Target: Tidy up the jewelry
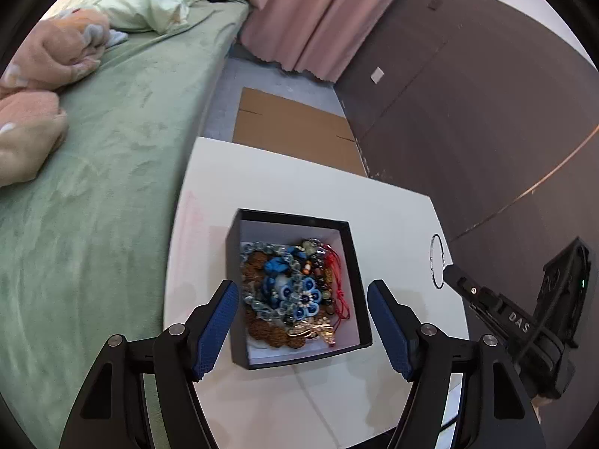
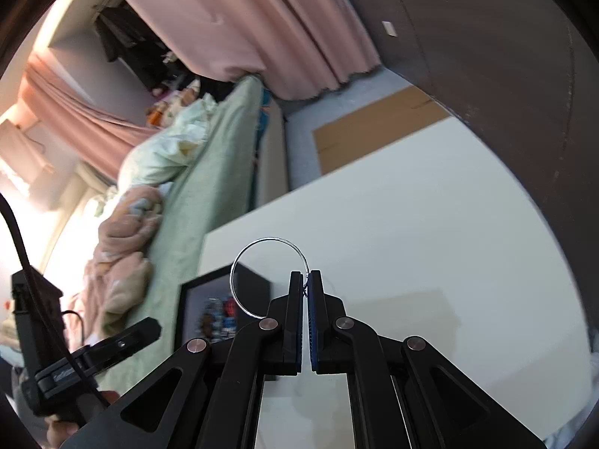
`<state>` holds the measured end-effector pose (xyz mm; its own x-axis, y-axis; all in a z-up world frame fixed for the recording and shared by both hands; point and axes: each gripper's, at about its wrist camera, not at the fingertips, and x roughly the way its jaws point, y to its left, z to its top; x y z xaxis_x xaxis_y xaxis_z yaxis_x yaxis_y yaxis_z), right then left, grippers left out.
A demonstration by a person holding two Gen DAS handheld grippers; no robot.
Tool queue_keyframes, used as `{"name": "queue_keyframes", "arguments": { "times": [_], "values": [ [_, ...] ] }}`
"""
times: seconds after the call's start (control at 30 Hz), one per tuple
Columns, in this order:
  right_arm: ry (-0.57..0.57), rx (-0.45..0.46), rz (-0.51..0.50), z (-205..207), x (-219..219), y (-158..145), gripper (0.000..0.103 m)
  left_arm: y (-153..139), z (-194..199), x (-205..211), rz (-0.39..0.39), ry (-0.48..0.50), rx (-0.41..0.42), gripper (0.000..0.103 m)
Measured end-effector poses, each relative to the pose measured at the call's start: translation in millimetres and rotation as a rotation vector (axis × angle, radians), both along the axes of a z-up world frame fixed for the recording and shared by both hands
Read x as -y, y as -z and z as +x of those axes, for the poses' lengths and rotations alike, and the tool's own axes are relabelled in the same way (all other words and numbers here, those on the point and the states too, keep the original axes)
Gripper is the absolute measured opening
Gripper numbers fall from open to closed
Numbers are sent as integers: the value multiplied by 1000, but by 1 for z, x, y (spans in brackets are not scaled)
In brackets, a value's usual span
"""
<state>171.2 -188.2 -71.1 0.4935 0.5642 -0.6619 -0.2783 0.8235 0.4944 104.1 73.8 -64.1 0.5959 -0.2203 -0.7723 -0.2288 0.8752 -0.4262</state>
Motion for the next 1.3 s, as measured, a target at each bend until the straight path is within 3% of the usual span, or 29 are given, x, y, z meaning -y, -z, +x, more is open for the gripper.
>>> {"name": "queue_keyframes", "arguments": {
  "times": [0.33,0.67,0.7,0.73,0.77,0.83,1.2,1.23,1.3],
  "values": [
    [-97,50,66,-16,-57,-8,4,-3,-12,-26,0,-75,11,72],
    [-201,3,41,-23,-97,3,6,-9,-18,-40,14,-91,29,72],
    [-207,-13,34,-22,-98,5,8,-12,-20,-40,17,-91,41,72],
    [-207,-31,24,-21,-98,8,22,-13,-20,-39,21,-92,49,73],
    [-202,-37,19,-21,-95,9,44,-15,-21,-39,27,-91,56,75],
    [-170,-11,5,-24,-88,5,62,-20,-24,-37,37,-89,79,82],
    [-85,53,-10,-32,-44,-17,64,-37,-35,-15,79,-58,159,87],
    [-79,60,-11,-34,-40,-19,66,-39,-37,-10,86,-51,167,87],
    [-69,75,-8,-37,-32,-24,79,-41,-41,-5,93,-49,178,87]
  ]
}}
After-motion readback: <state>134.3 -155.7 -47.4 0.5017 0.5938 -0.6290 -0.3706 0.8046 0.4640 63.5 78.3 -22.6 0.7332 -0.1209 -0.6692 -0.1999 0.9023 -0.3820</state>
